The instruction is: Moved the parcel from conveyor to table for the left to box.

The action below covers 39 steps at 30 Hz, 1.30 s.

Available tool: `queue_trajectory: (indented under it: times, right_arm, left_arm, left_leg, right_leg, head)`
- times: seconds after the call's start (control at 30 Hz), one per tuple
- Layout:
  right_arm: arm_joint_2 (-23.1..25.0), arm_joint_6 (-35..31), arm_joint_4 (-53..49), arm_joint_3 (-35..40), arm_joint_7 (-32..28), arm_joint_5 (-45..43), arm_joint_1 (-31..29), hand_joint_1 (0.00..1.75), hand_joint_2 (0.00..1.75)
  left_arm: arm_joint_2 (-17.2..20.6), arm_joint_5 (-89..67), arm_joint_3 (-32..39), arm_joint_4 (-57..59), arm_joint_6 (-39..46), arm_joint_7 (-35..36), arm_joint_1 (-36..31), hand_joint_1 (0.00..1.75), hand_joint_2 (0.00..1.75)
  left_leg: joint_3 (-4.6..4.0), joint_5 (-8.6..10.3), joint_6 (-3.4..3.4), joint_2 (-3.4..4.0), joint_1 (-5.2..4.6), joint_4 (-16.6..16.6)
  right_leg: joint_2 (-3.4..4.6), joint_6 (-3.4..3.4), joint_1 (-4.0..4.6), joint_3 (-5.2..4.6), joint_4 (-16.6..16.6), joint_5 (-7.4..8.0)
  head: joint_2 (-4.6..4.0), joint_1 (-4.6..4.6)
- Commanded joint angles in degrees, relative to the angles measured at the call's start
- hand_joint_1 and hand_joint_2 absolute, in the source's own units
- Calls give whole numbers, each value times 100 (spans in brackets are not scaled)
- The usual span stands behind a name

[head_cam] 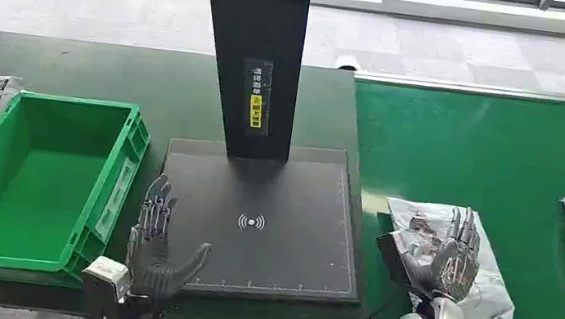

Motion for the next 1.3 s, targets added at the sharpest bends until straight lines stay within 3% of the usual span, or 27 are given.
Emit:
queue_trajectory:
  times: [0.03, 0.27, 0.37, 0.6, 0.63, 0.67, 1.2, 1.27, 1.3]
  right_arm:
    - [-318, 249, 1358, -80, 532, 59, -619, 0, 175]
    - [-459, 971, 1899, -98, 812, -35, -723, 0, 175]
    - [-558, 1018, 2082, 31, 1517, 434, -686, 0, 175]
    - [-568, 1152, 2114, 14, 1667, 506, -668, 0, 175]
    - [-569, 1193, 2106, 13, 1703, 535, -651, 17, 175]
    - [-572, 1216, 2109, 19, 1703, 549, -641, 175, 175]
    - [-459, 1098, 1864, -127, 1553, 488, -594, 175, 175]
    - [-302, 602, 1481, -149, 1136, 316, -548, 175, 175]
    - [-189, 206, 1181, -187, 549, -60, -506, 175, 175]
  left_arm:
    - [2, -56, 313, 18, 53, 22, 157, 0, 175]
    - [-18, -107, 336, 24, 4, 22, 204, 0, 175]
    - [-26, -116, 385, 9, -14, 22, 226, 0, 175]
    - [-50, -169, 406, 77, -34, 22, 206, 0, 175]
    - [-65, -151, 423, 61, -28, 22, 207, 0, 175]
    - [-66, -131, 433, 55, -40, 22, 206, 0, 175]
    - [-123, -203, 539, 151, -49, 22, 173, 0, 175]
    - [-122, -170, 547, 110, -65, 22, 187, 0, 175]
    - [-112, -176, 533, 112, -44, 22, 186, 0, 175]
  left_leg:
    - [21, 1, 2, 20, 2, -18]
    - [15, -1, 0, 9, 2, -10]
    - [22, 1, 0, 10, 2, -18]
    - [18, 1, 1, 6, 1, -15]
    - [23, 3, 1, 3, 2, -19]
    - [16, 1, 1, 0, 2, -9]
    - [42, 3, 2, -1, 1, -10]
    - [41, 5, 2, 0, 1, -11]
    - [40, 1, 2, 3, -1, -5]
  right_leg:
    - [14, -6, 4, 17, -21, 8]
    - [6, -5, 4, 14, -12, 3]
    - [5, -7, 4, 20, -19, 4]
    - [3, -5, 3, 17, -16, 3]
    - [-2, -6, 5, 24, -22, 5]
    - [-3, -4, 3, 18, -12, 2]
    - [-4, -4, 3, 44, -14, 4]
    - [-4, -4, 3, 43, -14, 6]
    - [0, -3, 1, 40, -7, 3]
  head:
    - [0, 0]
    - [0, 0]
    - [0, 0]
    - [0, 0]
    - [0, 0]
    - [0, 0]
    - [0, 0]
    - [0, 0]
    - [0, 0]
